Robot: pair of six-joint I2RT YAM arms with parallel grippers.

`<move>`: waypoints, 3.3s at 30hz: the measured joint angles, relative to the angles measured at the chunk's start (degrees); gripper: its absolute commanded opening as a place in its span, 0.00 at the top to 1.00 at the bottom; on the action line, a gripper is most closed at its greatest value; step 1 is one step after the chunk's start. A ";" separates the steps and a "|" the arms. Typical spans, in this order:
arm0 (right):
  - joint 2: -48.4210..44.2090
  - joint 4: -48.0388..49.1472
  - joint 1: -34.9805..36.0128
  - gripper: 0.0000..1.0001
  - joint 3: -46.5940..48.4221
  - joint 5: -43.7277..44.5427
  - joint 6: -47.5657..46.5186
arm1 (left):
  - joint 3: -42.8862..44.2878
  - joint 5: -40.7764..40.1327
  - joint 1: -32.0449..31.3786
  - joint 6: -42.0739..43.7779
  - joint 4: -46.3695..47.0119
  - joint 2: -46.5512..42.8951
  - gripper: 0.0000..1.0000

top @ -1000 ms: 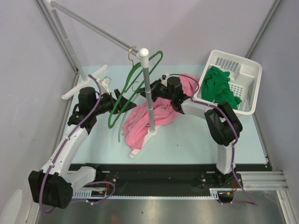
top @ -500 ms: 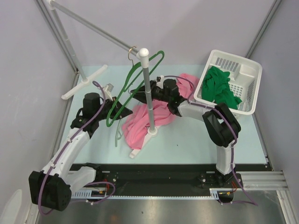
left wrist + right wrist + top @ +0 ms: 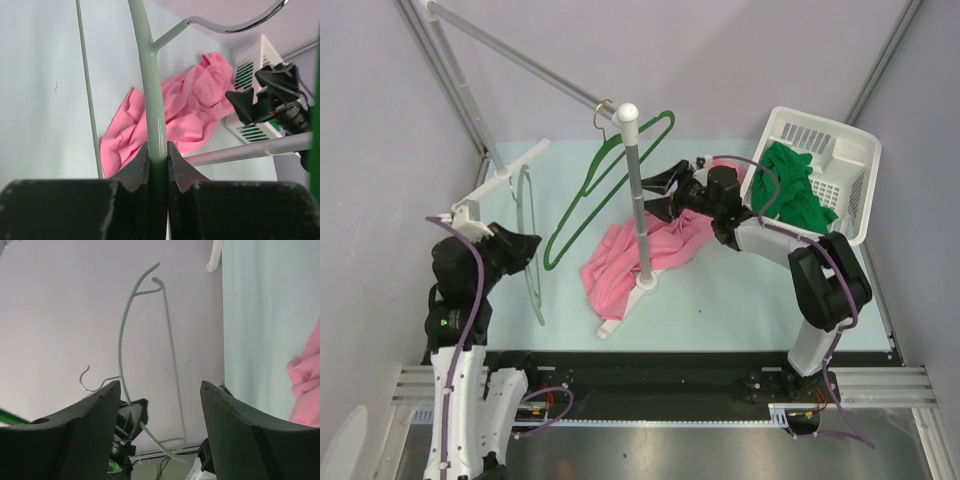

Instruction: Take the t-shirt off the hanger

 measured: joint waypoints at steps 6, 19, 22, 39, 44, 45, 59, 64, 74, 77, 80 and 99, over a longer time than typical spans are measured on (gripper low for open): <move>-5.70 -3.06 -4.63 0.30 -3.52 -0.48 -5.29 | 14.84 8.81 1.49 3.43 0.68 6.82 1.00; -16.57 -11.78 -14.36 0.26 -7.13 -2.32 -15.32 | 31.61 34.23 0.31 -0.24 16.06 22.99 1.00; -18.34 -12.50 -15.89 0.26 -7.65 -2.51 -16.33 | 34.88 34.18 -3.23 0.13 14.38 26.86 1.00; -20.24 -17.20 -17.92 0.25 -9.73 -2.80 -20.98 | 39.26 32.26 -14.99 3.76 8.04 34.67 0.98; -21.33 -20.24 -17.99 0.21 -9.57 -1.31 -25.05 | 39.26 31.65 -14.99 4.90 7.50 34.42 0.59; -21.38 -21.29 -17.99 0.19 -9.40 -0.90 -26.25 | 39.26 31.06 -14.99 4.94 7.41 34.25 0.50; -14.86 -46.58 -5.42 0.00 12.04 22.64 -61.29 | 34.18 0.63 -9.55 3.58 1.68 9.70 0.00; -7.13 -50.18 -3.02 0.00 12.83 29.92 -66.27 | 24.63 -10.27 -9.55 2.69 1.88 -5.79 0.00; 10.64 -53.51 3.58 0.00 17.29 46.36 -73.44 | 9.55 -13.29 -9.55 1.07 -5.18 -10.38 0.01; 13.16 -53.42 4.96 0.30 18.12 48.78 -74.64 | 8.46 -13.27 -9.55 0.68 -6.27 -12.22 0.02; 14.93 -53.20 5.11 0.87 19.15 49.86 -75.69 | 8.44 -13.03 -9.55 0.61 -6.21 -13.16 0.01; 0.37 -49.77 -23.43 1.00 47.19 34.29 -65.85 | 10.64 -10.84 -9.55 0.28 -6.40 -12.31 0.01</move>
